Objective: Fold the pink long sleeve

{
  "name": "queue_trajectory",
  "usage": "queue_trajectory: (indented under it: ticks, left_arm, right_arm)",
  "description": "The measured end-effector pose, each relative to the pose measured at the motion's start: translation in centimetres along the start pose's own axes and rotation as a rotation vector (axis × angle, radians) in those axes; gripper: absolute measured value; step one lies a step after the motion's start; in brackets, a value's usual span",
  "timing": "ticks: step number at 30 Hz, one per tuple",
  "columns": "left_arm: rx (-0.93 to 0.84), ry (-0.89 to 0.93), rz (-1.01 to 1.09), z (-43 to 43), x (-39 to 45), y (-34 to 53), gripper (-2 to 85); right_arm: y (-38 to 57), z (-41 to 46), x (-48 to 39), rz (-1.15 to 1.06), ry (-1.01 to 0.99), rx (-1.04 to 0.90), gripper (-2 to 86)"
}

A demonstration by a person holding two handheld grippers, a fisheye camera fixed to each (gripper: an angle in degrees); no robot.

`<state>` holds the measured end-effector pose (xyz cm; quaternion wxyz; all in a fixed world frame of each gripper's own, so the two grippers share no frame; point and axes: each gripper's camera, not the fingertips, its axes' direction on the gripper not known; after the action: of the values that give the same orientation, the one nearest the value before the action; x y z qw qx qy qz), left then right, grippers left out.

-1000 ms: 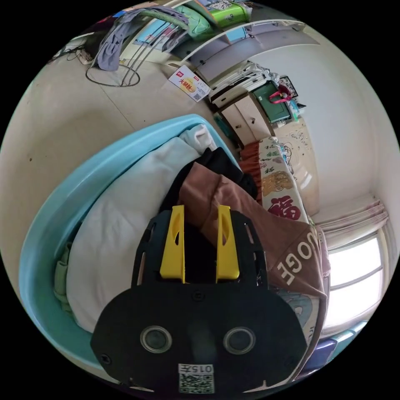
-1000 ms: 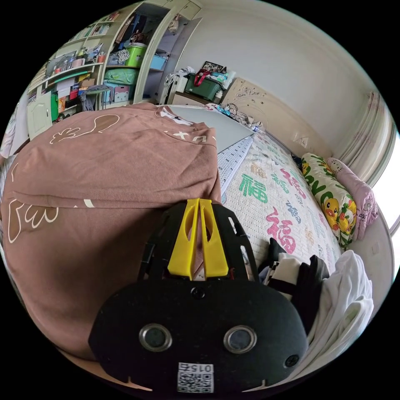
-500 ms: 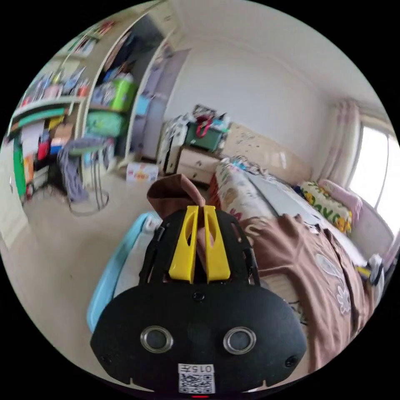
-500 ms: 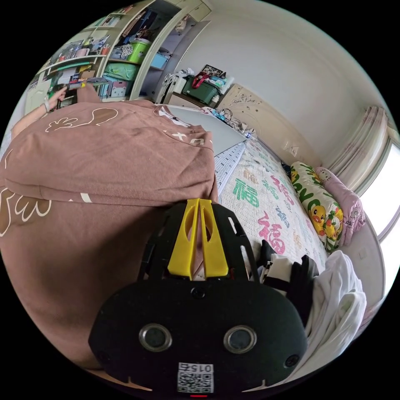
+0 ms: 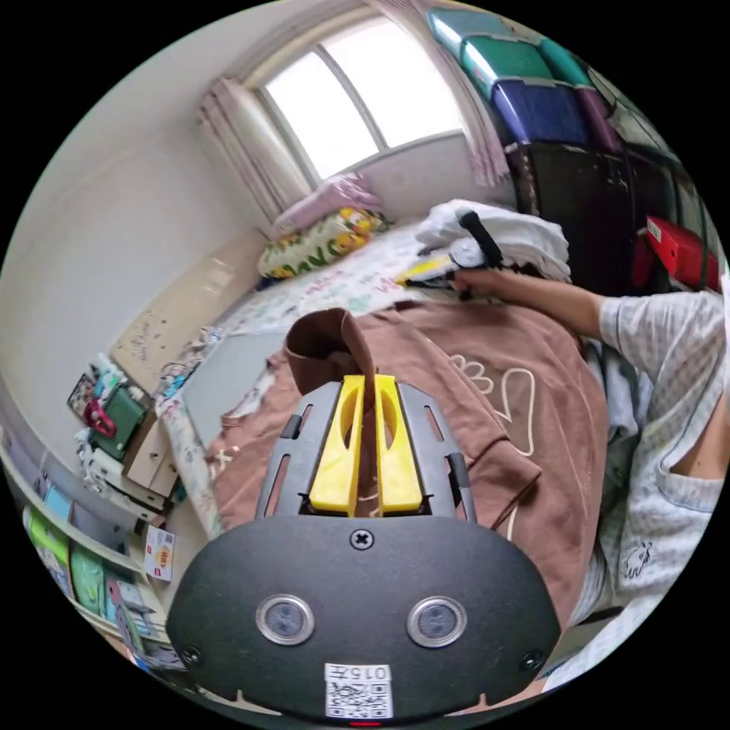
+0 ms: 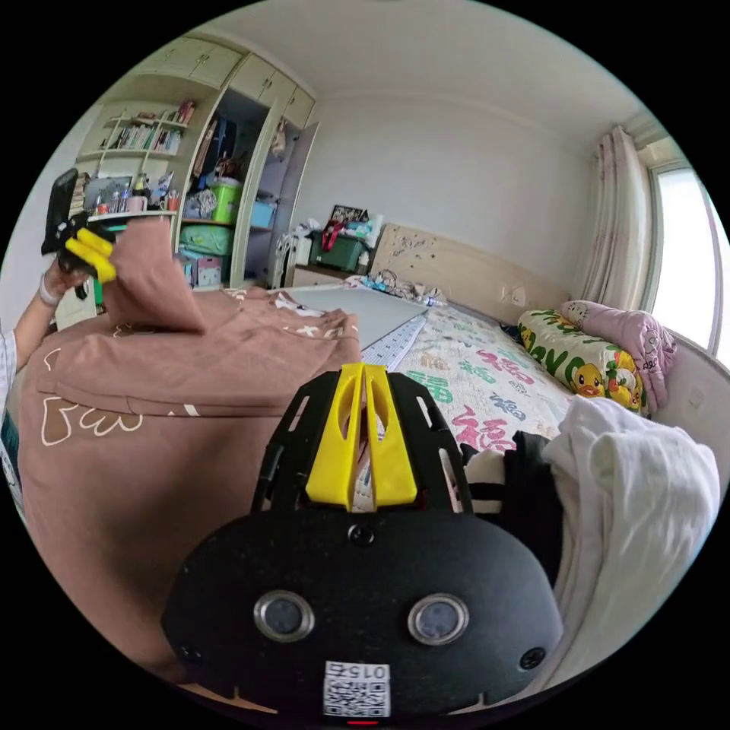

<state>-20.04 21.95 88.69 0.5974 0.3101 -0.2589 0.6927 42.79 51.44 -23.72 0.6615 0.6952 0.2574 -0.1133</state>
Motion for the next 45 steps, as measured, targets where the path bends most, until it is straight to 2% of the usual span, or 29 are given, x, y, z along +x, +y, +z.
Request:
queue_trajectory:
  ticks: [3,7,11,14,16,18,20,22,27,33,38,45]
  left_arm:
    - [-0.065,0.054,0.050,0.8,-1.2,-0.3,2.3]
    - [0.033,0.150,0.118,-3.7,-3.2,-0.5,4.7]
    - [0.066,0.117,0.158,-7.1,-5.3,-0.9,5.7]
    - [0.088,0.096,0.089,-8.8,-8.6,-1.0,5.8]
    - [0.063,0.082,0.059,-9.1,-10.6,-1.3,5.9]
    - [0.035,0.095,0.065,-9.2,-11.5,-1.7,6.3]
    - [0.003,0.106,0.071,-9.4,-12.2,-2.0,6.6]
    - [-0.032,0.106,0.072,-9.7,-13.4,-2.2,7.0]
    - [-0.064,0.156,0.047,-10.8,-16.6,-1.9,7.2]
    - [-0.065,0.160,0.046,-13.5,-19.4,-1.2,7.1]
    - [-0.067,0.153,0.054,-15.6,-21.0,-0.5,7.1]
    - [-0.070,0.168,0.057,-18.7,-23.3,1.2,7.1]
  right_arm:
    - [0.3,-0.9,-0.1,-0.021,-0.019,0.053,-1.0]
    - [-1.1,-2.4,-1.3,-0.087,-0.134,0.118,-1.0]
    - [-4.7,-4.2,-3.4,-0.148,-0.291,0.159,-0.8]
    - [-8.4,-4.1,-7.1,-0.303,-0.506,0.031,0.2]
    - [-10.1,-3.3,-11.0,-0.514,-0.703,-0.096,3.2]
    - [-10.8,-2.5,-12.9,-0.586,-0.864,-0.181,4.5]
    - [-10.9,-1.1,-13.6,-0.551,-0.992,-0.267,4.0]
    - [-9.9,0.9,-13.8,-0.491,-0.959,-0.375,2.9]
    - [-9.5,2.9,-15.2,-0.480,-0.837,-0.459,5.4]
    - [-10.6,2.8,-14.8,-0.385,-0.792,-0.408,7.5]
    - [-10.6,4.5,-15.5,-0.336,-0.783,-0.455,7.6]
    - [-10.8,4.8,-15.1,-0.320,-0.864,-0.427,3.3]
